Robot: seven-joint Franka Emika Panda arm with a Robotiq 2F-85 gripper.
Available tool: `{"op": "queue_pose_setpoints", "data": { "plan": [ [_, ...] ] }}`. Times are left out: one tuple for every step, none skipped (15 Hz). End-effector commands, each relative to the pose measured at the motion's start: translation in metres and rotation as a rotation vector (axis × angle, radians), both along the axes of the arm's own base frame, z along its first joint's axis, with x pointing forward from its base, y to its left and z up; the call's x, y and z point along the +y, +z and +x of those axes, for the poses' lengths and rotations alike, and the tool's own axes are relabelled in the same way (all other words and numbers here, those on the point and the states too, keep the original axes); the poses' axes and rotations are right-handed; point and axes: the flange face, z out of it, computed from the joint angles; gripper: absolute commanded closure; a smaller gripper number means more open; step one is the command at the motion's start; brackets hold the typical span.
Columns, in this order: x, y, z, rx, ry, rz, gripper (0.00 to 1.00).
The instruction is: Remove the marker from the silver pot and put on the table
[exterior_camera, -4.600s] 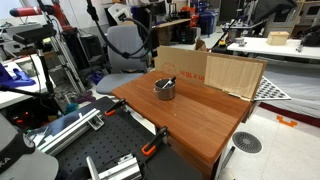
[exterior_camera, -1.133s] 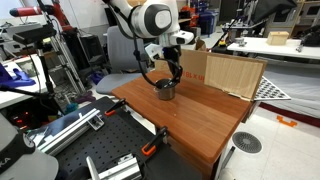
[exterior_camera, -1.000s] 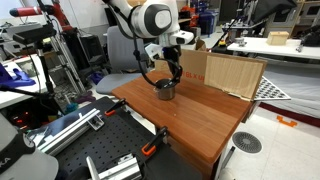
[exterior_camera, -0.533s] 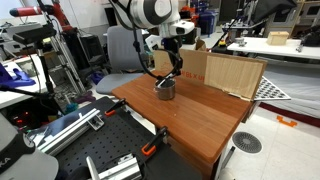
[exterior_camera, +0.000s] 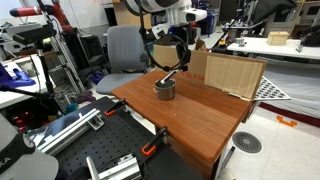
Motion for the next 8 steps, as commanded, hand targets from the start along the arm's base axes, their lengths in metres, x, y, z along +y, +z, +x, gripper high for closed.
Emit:
{"op": "queue_pose_setpoints", "data": {
  "plan": [
    [-0.025,0.01,0.004,0.046,-0.028,0.012,0.95],
    [-0.035,0.009,0.004,0.062,-0.037,0.02,0.95],
    [-0.042,0.009,0.005,0.071,-0.042,0.026,0.95],
    [-0.052,0.006,0.006,0.087,-0.055,0.027,0.95],
    [-0.06,0.004,0.006,0.1,-0.063,0.034,0.95],
    [-0.067,-0.003,0.006,0.119,-0.071,0.042,0.95],
    [-0.073,-0.007,0.005,0.135,-0.079,0.048,0.95],
    [-0.079,-0.015,0.006,0.154,-0.082,0.056,0.95]
  ]
}}
